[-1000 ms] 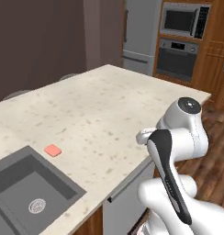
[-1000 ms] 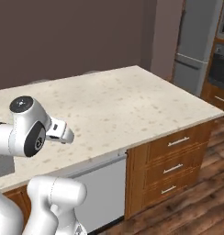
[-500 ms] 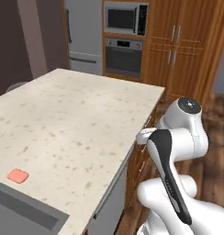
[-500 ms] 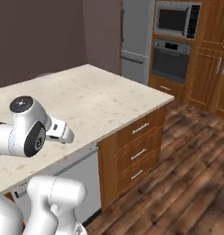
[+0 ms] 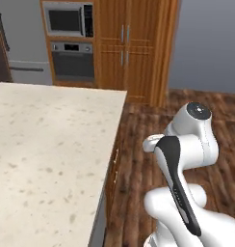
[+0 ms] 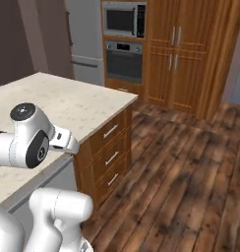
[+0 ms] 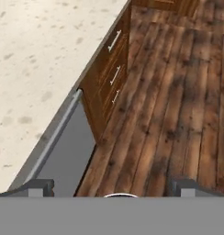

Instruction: Locate and retrieve the bar soap and bar soap from the cabinet. Place them next to the sink.

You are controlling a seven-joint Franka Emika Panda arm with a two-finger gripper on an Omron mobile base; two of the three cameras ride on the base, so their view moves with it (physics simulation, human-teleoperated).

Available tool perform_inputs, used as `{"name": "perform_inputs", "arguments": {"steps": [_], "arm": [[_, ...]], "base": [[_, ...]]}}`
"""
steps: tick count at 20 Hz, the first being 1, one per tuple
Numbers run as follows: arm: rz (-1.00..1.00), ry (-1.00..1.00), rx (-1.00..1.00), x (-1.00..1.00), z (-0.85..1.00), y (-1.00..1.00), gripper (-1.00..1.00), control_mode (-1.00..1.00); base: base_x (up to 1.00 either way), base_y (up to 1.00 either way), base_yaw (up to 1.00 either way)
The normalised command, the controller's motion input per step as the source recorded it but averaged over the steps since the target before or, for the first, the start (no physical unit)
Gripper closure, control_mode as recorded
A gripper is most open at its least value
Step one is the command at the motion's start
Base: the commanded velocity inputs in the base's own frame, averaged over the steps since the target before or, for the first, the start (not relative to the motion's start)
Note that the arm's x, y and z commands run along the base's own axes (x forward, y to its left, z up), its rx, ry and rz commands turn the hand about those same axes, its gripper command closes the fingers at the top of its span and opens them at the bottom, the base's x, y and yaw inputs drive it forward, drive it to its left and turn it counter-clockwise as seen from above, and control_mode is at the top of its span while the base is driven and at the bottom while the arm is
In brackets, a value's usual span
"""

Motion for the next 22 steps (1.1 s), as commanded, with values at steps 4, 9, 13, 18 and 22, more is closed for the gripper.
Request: {"name": "perform_inputs", "arguments": {"steps": [4, 9, 13, 18, 22], "arm": [[0.00, 0.00, 0.00, 0.00, 0.00, 0.00, -1.00, 1.00], [0.00, 0.00, 0.00, 0.00, 0.00, 0.00, -1.00, 1.00], [0.00, 0.00, 0.00, 0.00, 0.00, 0.00, -1.00, 1.00], [0.00, 0.00, 0.00, 0.00, 0.00, 0.00, -1.00, 1.00], [0.00, 0.00, 0.00, 0.00, 0.00, 0.00, -1.00, 1.00]], "base": [[0.00, 0.00, -0.49], [0.00, 0.00, -0.49], [0.00, 0.00, -0.49], [0.00, 0.00, -0.49], [0.00, 0.00, -0.49]]}}
